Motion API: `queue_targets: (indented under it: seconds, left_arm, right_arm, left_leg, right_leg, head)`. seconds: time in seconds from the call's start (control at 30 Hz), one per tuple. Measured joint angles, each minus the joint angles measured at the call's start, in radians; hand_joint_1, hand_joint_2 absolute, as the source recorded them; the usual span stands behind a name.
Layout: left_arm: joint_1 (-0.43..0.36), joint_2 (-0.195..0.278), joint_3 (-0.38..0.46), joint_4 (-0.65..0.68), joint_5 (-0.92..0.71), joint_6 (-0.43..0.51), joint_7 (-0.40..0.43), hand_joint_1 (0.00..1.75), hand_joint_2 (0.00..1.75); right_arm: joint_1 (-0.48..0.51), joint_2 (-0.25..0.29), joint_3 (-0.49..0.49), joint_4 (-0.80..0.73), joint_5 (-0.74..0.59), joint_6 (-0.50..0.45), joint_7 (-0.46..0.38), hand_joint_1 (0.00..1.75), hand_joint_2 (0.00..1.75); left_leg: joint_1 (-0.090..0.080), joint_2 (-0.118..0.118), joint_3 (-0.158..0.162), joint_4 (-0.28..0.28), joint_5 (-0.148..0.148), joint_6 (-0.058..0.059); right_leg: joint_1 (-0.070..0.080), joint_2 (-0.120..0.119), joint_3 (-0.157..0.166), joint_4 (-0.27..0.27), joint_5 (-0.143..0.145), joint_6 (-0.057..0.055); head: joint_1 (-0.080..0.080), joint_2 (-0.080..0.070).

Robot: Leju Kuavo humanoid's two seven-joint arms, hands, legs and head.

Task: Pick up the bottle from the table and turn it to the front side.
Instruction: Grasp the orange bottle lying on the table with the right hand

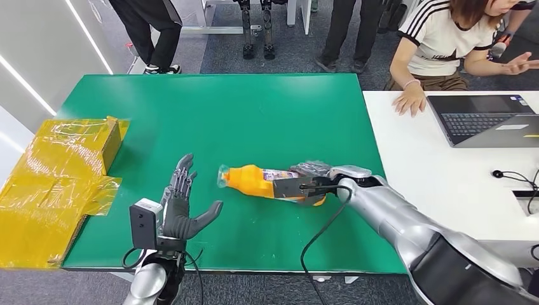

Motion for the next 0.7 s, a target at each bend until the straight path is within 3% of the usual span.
queue_targets:
  seconds: [0.17,0.37,0.53,0.7]
  left_arm:
    - [0.03,0.011,0.032,-0.026,0.012,0.0,-0.027,0.0,1.75]
    - [0.065,0.017,0.079,-0.062,-0.002,-0.003,-0.041,0.0,1.75]
    - [0.088,0.02,0.112,-0.081,-0.02,-0.021,-0.041,0.0,1.75]
    - [0.085,0.028,0.121,-0.084,-0.033,-0.063,-0.04,0.0,1.75]
  right_arm:
    - [0.159,-0.052,-0.188,-0.158,-0.075,-0.115,-0.095,1.75,1.75]
    - [0.494,-0.078,-0.49,-0.494,-0.087,-0.263,-0.172,1.75,1.75]
    - [0.71,-0.062,-0.684,-0.733,-0.041,-0.274,-0.18,1.75,1.75]
    - [0.792,-0.018,-0.793,-0.843,-0.006,-0.264,-0.205,1.75,1.75]
  left_leg:
    - [0.0,-0.003,-0.001,0.0,0.0,0.0]
    - [0.0,-0.006,-0.003,-0.001,-0.002,0.002]
    - [0.0,-0.007,-0.004,-0.001,-0.003,0.002]
    - [0.0,-0.005,-0.004,-0.001,-0.003,0.002]
  right_leg:
    - [0.0,-0.003,0.0,-0.001,-0.001,0.001]
    - [0.0,-0.006,0.0,-0.002,-0.003,0.002]
    - [0.0,-0.006,-0.001,-0.002,-0.004,0.002]
    - [0.0,-0.005,-0.001,-0.002,-0.003,0.002]
  head:
    - [0.0,0.0]
    - [0.0,0.0]
    - [0.0,0.0]
    - [0.0,0.0]
